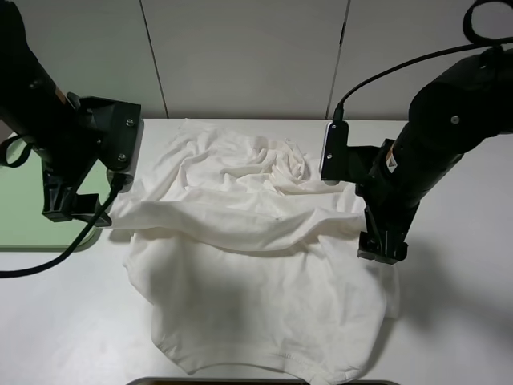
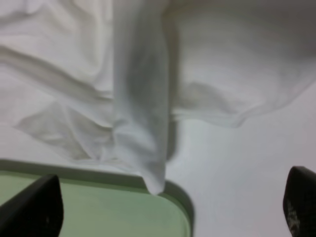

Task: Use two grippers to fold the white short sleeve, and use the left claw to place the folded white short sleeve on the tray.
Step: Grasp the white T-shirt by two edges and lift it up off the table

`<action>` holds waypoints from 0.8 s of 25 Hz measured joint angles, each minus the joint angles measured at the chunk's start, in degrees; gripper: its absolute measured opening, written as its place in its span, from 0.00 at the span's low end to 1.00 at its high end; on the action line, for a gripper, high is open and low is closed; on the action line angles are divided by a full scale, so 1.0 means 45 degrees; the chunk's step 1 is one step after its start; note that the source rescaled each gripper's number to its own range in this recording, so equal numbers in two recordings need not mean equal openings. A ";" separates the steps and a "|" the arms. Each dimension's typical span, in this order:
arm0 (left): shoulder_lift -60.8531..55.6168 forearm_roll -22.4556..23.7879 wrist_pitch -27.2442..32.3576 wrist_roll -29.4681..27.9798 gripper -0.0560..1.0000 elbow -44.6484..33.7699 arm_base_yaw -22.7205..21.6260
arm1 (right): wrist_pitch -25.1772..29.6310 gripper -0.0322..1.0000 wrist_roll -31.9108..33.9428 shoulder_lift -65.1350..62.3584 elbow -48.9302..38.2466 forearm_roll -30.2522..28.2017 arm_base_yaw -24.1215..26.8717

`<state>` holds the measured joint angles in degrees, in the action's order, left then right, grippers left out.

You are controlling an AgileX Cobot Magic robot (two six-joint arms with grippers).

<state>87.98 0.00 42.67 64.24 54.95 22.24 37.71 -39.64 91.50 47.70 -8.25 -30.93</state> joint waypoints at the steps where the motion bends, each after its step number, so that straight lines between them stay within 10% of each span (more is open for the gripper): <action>1: 0.0000 0.0000 -0.0180 0.0000 0.89 0.0000 0.0000 | -0.0179 1.00 0.0205 0.0194 0.0000 -0.0520 0.0000; 20: 0.0000 0.0069 -0.1908 0.0000 0.89 0.0000 0.0000 | -0.2827 0.90 0.0328 0.1841 0.0000 -0.1369 -0.0012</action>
<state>87.98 0.31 34.08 64.24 54.95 22.24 24.99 -38.16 99.78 47.70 -14.41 -30.98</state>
